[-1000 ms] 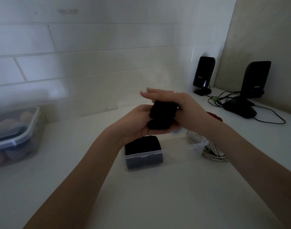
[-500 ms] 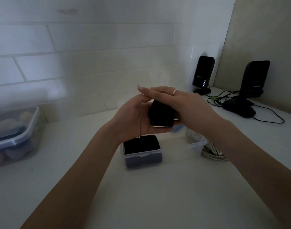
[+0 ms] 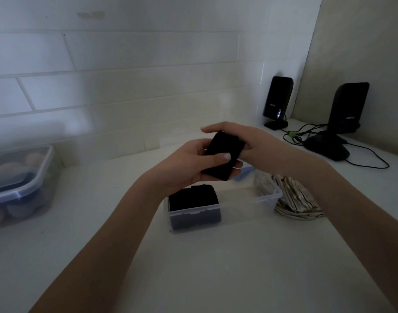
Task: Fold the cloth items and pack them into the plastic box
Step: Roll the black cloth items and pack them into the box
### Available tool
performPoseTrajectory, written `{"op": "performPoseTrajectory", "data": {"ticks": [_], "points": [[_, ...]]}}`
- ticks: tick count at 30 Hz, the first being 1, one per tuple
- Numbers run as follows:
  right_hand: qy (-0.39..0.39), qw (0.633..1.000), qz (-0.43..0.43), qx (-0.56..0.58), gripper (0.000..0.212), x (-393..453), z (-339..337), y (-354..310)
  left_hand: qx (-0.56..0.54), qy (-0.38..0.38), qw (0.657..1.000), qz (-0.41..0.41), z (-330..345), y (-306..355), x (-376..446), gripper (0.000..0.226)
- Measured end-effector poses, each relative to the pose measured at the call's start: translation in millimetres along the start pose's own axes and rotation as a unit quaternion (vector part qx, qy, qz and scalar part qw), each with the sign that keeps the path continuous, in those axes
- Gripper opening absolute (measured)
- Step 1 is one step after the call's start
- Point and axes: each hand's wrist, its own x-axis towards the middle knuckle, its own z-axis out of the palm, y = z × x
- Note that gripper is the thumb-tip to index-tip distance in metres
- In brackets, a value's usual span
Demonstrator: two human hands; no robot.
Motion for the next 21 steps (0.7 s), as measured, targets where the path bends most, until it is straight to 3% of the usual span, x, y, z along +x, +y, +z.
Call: {"op": "performPoseTrajectory", "data": {"ticks": [7, 10, 13, 19, 21], "points": [[-0.094, 0.987, 0.026, 0.126, 0.055, -4.6, -17.0, -2.0, 0.024, 0.024, 0.999, 0.015, -4.3, 3.5, -2.1, 0.052], [-0.146, 0.970, 0.056, 0.184, 0.043, -9.8, -19.3, -3.8, 0.061, 0.043, 0.997, 0.009, -5.8, 2.1, -2.1, 0.050], [-0.085, 0.986, 0.054, 0.130, 0.024, -6.0, -12.2, -5.1, 0.076, 0.036, 0.996, 0.007, -4.3, 1.3, -1.5, 0.044], [0.037, 0.999, 0.008, 0.020, 0.008, -0.9, -13.2, -6.2, 0.185, 0.078, 0.979, 0.019, -7.6, 6.4, -1.7, 0.038], [0.061, 0.998, -0.004, 0.011, 0.012, -1.1, -16.1, -8.5, 0.205, 0.088, 0.974, 0.041, -9.8, 9.2, -3.7, 0.031]]}}
